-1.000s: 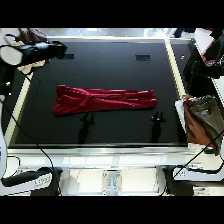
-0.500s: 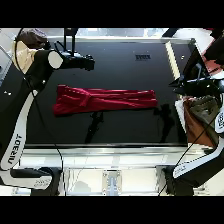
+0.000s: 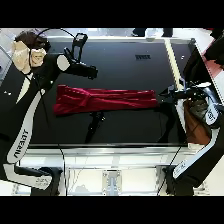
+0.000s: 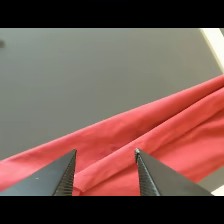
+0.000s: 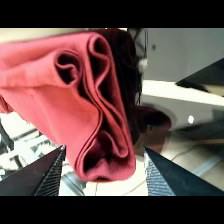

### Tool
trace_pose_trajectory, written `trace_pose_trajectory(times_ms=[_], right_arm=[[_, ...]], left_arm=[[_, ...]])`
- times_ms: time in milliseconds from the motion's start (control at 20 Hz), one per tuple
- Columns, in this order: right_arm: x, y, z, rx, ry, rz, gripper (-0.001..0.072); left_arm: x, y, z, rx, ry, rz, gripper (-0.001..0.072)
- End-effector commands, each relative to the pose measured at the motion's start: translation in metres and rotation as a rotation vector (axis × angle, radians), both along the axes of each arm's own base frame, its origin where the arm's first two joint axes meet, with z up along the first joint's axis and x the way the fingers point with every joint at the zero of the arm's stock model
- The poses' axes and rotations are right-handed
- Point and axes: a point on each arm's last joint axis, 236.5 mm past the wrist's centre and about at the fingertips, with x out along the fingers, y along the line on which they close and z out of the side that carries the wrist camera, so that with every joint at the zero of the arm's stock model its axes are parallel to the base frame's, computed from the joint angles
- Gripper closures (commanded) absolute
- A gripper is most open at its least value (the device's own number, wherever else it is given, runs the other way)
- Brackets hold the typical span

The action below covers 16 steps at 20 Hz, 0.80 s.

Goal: Fold the shirts.

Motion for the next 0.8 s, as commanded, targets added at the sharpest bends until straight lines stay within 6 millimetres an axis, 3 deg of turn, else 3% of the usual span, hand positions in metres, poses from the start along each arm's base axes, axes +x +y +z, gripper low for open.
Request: trace_pose_trajectory(times_ms=[0, 100, 300, 450, 500, 550, 600, 650, 750], right_arm=[[-0.006, 0.021, -0.015, 0.014, 0.03, 0.057, 0.0149], [-0.003, 0.035, -0.017, 0.008, 0.018, 0.083, 0.015], [0.016, 0.075, 0.012, 0.13, -0.101, 0.097, 0.0162], [0.023, 0.092, 0.024, 0.179, -0.124, 0.093, 0.0181], [0.02, 0.097, 0.025, 0.186, -0.122, 0.107, 0.033], [0.018, 0.102, 0.029, 0.201, -0.121, 0.121, 0.0528], [0.016, 0.108, 0.035, 0.228, -0.121, 0.133, 0.0689], [0.013, 0.112, 0.043, 0.252, -0.125, 0.146, 0.0694], [0.01, 0.116, 0.064, 0.277, -0.15, 0.167, 0.0695]], left_arm=[[-0.004, 0.0, -0.011, 0.005, 0.042, 0.005, 0.0286], [-0.004, 0.0, -0.011, 0.005, 0.042, 0.005, 0.0286], [-0.004, 0.0, -0.011, 0.006, 0.043, 0.005, 0.0286], [-0.004, 0.0, -0.013, 0.007, 0.045, 0.005, 0.0286], [-0.004, 0.0, -0.015, 0.009, 0.051, 0.004, 0.029], [-0.003, 0.0, -0.021, 0.013, 0.062, 0.004, 0.035], [-0.004, 0.0, -0.029, 0.02, 0.081, 0.002, 0.0519], [-0.003, -0.001, -0.037, 0.025, 0.098, 0.002, 0.0692], [-0.004, -0.003, -0.063, 0.038, 0.152, -0.002, 0.0696]])
